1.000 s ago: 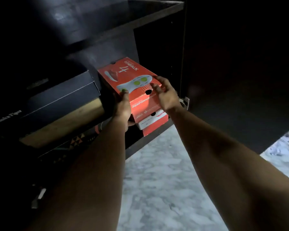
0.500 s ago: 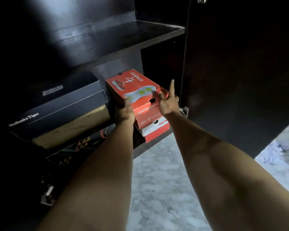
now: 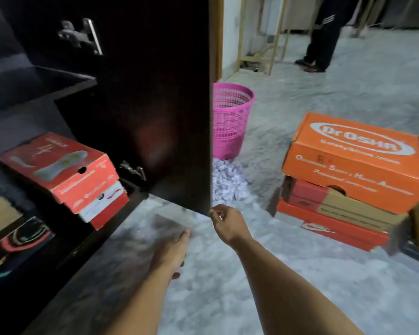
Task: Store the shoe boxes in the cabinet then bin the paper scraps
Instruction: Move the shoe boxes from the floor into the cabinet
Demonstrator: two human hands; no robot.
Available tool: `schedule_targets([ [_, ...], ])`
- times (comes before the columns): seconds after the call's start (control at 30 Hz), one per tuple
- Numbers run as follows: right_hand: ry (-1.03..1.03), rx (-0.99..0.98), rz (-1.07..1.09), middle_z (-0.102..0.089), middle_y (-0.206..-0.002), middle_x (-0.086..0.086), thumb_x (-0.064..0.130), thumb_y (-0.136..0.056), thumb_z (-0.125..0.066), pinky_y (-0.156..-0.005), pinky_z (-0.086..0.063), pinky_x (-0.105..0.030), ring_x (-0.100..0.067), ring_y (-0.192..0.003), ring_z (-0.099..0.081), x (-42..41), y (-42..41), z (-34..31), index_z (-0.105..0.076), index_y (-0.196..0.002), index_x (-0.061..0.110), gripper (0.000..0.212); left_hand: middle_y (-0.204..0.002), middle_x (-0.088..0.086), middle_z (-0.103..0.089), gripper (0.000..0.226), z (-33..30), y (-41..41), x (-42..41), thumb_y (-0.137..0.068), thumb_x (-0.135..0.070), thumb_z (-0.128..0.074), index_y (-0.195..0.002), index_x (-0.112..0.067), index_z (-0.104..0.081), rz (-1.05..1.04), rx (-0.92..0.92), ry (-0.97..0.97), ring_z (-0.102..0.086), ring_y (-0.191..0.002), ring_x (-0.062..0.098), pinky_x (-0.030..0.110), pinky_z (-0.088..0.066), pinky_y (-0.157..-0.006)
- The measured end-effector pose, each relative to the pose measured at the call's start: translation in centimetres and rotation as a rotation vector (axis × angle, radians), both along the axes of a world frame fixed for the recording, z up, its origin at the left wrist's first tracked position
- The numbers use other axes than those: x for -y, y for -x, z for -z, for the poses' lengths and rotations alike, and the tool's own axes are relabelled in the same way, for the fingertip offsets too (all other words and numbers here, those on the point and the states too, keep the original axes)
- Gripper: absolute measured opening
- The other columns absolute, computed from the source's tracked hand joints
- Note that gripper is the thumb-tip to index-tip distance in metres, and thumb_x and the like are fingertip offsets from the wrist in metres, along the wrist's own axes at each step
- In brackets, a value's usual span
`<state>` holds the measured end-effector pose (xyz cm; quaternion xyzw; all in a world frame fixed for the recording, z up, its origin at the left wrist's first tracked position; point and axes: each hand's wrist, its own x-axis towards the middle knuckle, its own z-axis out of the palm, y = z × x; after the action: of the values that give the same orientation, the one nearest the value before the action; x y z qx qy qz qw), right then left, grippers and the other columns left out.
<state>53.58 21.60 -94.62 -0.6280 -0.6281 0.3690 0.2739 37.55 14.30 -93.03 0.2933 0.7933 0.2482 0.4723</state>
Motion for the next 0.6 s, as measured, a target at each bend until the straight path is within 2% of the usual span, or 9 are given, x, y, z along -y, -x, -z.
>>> schedule_targets([
  [0.07, -0.055, 0.049, 0.1, -0.076, -0.103, 0.005, 0.039, -0.098, -0.056, -0.08, -0.05, -0.028, -0.018, -0.097, -0.069, 0.9, -6.3, -0.9, -0.073, -0.104, 0.022, 0.025, -0.099, 0.006, -0.072, 0.06, -1.4, -5.8, -1.5, -0.085, -0.077, -0.045, -0.096, -0.022, -0.066, 0.151, -0.005, -0.045, -0.07, -0.093, 0.027, 0.045, -0.061, -0.084],
  [0.17, -0.175, 0.149, 0.23, -0.077, -0.097, 0.003, 0.035, -0.094, -0.058, -0.075, -0.054, -0.031, -0.021, -0.091, -0.071, 1.8, -15.2, -3.1, -0.073, -0.1, 0.021, 0.021, -0.115, 0.01, -0.07, 0.087, -2.6, -13.5, -4.0, -0.073, -0.088, -0.034, -0.11, -0.018, -0.069, 0.301, -0.04, -0.152, -0.066, -0.104, 0.032, 0.046, -0.056, -0.095],
  [0.27, -0.301, 0.199, 0.4, -0.074, -0.091, 0.001, 0.037, -0.093, -0.058, -0.075, -0.055, -0.036, -0.024, -0.086, -0.069, 3.4, -23.3, -5.9, -0.069, -0.107, 0.023, 0.022, -0.128, 0.011, -0.064, 0.072, -5.3, -20.7, -6.0, -0.091, -0.074, -0.036, -0.125, -0.016, -0.062, 0.373, -0.091, -0.291, -0.06, -0.118, 0.035, 0.038, -0.047, -0.096],
  [0.33, -0.443, 0.232, 0.566, -0.068, -0.091, 0.001, 0.041, -0.093, -0.057, -0.078, -0.052, -0.036, -0.024, -0.091, -0.064, 4.1, -27.5, -7.7, -0.066, -0.109, 0.025, 0.025, -0.138, 0.012, -0.06, 0.069, -6.8, -24.1, -8.1, -0.094, -0.07, -0.037, -0.135, -0.018, -0.055, 0.317, -0.145, -0.413, -0.056, -0.125, 0.037, 0.044, -0.043, -0.1],
  [0.4, -0.551, 0.242, 0.782, -0.064, -0.1, -0.001, 0.043, -0.091, -0.055, -0.084, -0.049, -0.039, -0.025, -0.1, -0.058, 4.0, -31.3, -9.2, -0.062, -0.111, 0.025, 0.027, -0.145, 0.014, -0.053, 0.073, -8.0, -26.5, -10.3, -0.092, -0.072, -0.039, -0.143, -0.021, -0.047, 0.271, -0.156, -0.511, -0.051, -0.13, 0.038, 0.047, -0.041, -0.105],
  [0.47, -0.573, 0.18, 0.972, -0.061, -0.113, -0.006, 0.046, -0.09, -0.056, -0.093, -0.047, -0.044, -0.029, -0.11, -0.055, 3.4, -34.5, -10.3, -0.058, -0.118, 0.021, 0.038, -0.148, 0.013, -0.05, 0.079, -9.0, -28.1, -12.9, -0.088, -0.075, -0.04, -0.147, -0.023, -0.042, 0.268, -0.117, -0.559, -0.049, -0.133, 0.039, 0.049, -0.04, -0.108],
  [0.53, -0.518, 0.072, 1.096, -0.057, -0.129, -0.009, 0.05, -0.088, -0.056, -0.101, -0.044, -0.047, -0.033, -0.122, -0.051, 2.4, -37.0, -11.2, -0.052, -0.131, 0.019, 0.053, -0.146, 0.012, -0.053, 0.086, -9.5, -29.1, -16.2, -0.082, -0.077, -0.043, -0.147, -0.022, -0.041, 0.306, -0.073, -0.571, -0.052, -0.131, 0.037, 0.05, -0.041, -0.11],
  [0.6, -0.399, -0.029, 1.107, -0.052, -0.142, -0.011, 0.054, -0.09, -0.058, -0.107, -0.04, -0.047, -0.035, -0.132, -0.047, 1.0, -38.8, -11.6, -0.044, -0.144, 0.019, 0.066, -0.138, 0.008, -0.06, 0.092, -9.7, -29.8, -19.2, -0.073, -0.081, -0.049, -0.143, -0.021, -0.045, 0.355, -0.018, -0.527, -0.06, -0.121, 0.033, 0.049, -0.047, -0.106],
])
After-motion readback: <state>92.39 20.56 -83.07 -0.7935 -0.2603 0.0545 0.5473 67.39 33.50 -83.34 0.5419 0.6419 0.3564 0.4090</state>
